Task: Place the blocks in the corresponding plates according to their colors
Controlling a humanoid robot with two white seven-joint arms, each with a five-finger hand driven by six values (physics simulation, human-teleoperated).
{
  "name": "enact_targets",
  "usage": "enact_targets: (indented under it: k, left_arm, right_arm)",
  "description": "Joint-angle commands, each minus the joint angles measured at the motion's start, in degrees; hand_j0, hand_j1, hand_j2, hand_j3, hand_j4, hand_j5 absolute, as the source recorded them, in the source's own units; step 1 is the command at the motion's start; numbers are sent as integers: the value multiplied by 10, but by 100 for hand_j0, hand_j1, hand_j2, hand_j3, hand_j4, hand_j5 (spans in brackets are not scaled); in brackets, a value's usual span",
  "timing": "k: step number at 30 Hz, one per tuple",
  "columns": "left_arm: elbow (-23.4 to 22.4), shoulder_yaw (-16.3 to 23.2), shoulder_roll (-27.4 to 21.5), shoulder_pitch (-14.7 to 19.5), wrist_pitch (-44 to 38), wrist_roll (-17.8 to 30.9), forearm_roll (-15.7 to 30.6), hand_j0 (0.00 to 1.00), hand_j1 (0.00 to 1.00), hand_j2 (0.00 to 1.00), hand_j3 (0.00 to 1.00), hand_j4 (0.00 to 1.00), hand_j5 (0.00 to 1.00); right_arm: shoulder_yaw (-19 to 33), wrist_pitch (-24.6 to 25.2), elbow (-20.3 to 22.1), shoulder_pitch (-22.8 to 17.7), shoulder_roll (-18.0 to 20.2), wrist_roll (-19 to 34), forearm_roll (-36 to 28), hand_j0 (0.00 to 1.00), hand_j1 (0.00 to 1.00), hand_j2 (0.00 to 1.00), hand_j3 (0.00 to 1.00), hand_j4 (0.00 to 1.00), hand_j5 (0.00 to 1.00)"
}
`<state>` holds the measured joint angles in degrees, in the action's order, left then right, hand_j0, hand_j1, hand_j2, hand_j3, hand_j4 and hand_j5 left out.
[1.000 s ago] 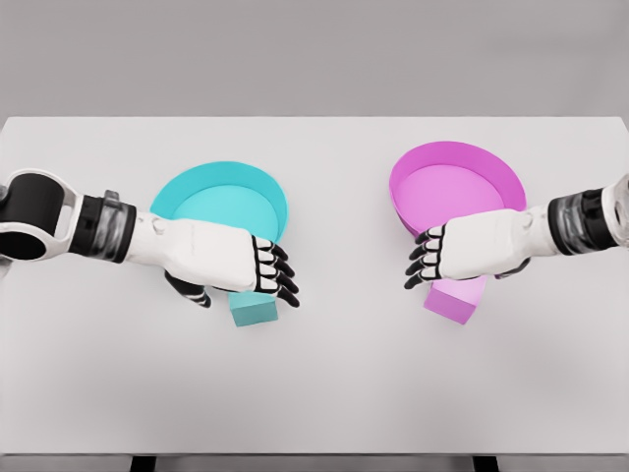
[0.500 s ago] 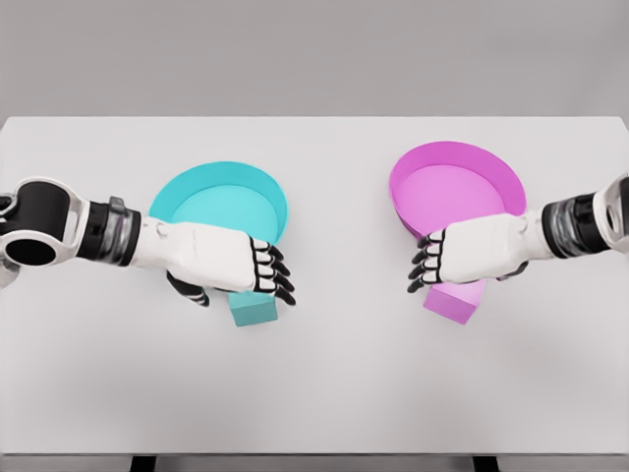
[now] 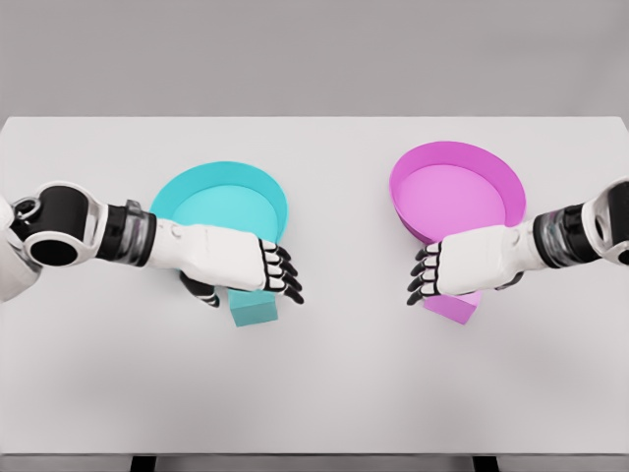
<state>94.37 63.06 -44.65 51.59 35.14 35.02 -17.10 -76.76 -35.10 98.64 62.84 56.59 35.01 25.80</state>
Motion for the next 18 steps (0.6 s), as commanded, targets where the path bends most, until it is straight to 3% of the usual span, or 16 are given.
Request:
enact_targets:
  k: [1, 5, 12, 18]
  left_arm:
    - [-8, -1, 5, 0, -1, 0, 2, 98, 98, 98, 98, 98, 98]
    - [-16, -3, 12, -4, -1, 0, 1, 98, 98, 98, 98, 98, 98]
    - [-30, -4, 24, -18, -1, 0, 1, 98, 98, 98, 98, 98, 98]
    - [-31, -4, 32, -25, -1, 0, 1, 97, 97, 97, 97, 97, 97]
  right_arm:
    - [-1, 1, 1, 0, -1, 0, 1, 100, 100, 100, 100, 100, 100]
    - [-1, 1, 0, 0, -2, 0, 9, 92, 92, 92, 92, 92, 92]
    - [-1, 1, 0, 0, -3, 0, 8, 67, 67, 67, 67, 67, 67]
    - [0, 1, 0, 1, -4, 0, 6, 59, 59, 59, 59, 59, 59]
